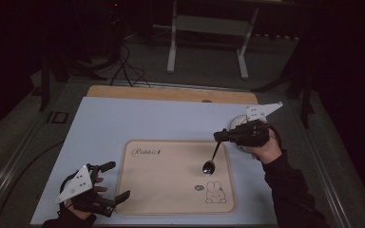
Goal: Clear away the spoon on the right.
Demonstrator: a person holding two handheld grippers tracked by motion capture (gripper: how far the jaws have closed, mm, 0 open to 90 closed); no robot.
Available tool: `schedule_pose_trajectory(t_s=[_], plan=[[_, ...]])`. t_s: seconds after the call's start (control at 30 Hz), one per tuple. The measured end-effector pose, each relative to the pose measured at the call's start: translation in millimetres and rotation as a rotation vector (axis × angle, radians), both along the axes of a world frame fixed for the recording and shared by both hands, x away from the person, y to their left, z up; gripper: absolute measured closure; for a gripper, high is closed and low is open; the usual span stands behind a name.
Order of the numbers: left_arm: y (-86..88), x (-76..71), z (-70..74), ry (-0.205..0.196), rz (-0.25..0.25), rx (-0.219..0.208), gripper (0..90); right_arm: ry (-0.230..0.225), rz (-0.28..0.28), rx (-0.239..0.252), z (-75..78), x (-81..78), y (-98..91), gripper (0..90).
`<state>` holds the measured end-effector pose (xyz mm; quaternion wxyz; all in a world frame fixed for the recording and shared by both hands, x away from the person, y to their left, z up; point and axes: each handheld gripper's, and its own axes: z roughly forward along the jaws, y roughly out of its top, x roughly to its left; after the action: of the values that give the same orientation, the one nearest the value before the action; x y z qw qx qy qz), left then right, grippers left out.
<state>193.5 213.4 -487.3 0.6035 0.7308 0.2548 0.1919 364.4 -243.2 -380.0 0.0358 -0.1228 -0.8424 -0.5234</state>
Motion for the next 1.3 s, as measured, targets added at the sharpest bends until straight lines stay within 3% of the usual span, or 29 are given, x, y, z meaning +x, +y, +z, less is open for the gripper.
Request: schedule_pose_trajectory(t_s=[0.5,1.0,1.3], plan=[[-0.2,0.1,-0.1,0.001,-0.004,0.001,0.0,0.076,0.123,-0.051,-32.6,-8.6,34.2,89.6],[-0.2,0.5,-0.4,0.004,-0.006,0.004,0.0,0.135,0.153,-0.094,-64.8,-10.4,44.4,89.5],[-0.6,0.3,-0.4,0.006,-0.013,0.004,0.0,0.135,0.152,-0.088,-68.4,-7.3,45.6,89.2]])
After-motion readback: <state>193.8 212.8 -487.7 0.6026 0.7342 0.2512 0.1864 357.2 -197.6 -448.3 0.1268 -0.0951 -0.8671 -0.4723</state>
